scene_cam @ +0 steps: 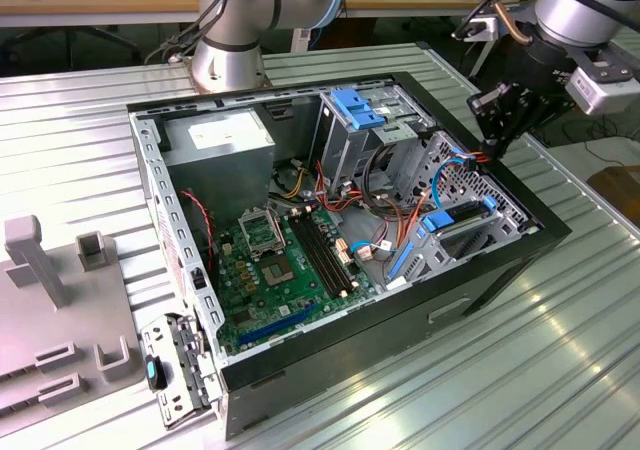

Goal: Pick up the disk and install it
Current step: 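Insert the first disk wire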

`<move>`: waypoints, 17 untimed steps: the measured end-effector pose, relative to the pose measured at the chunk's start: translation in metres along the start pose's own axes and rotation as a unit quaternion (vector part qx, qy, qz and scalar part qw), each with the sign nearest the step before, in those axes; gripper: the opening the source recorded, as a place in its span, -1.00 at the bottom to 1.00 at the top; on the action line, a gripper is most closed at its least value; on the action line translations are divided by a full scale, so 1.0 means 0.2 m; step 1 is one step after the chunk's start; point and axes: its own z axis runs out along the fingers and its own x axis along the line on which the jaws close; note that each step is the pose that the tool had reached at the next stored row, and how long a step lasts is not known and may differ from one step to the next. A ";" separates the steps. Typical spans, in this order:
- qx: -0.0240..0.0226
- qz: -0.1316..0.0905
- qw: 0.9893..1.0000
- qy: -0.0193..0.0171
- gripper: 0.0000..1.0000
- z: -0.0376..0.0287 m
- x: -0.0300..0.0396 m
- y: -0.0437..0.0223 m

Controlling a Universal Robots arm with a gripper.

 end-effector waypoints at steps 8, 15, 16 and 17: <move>-0.015 0.067 0.998 -0.004 -0.67 0.000 -0.001 0.000; -0.021 0.095 0.995 -0.006 -0.67 0.000 0.002 -0.001; -0.022 0.097 0.995 -0.007 -0.67 0.001 0.005 -0.002; -0.022 0.099 0.995 -0.008 -0.67 0.002 0.008 -0.002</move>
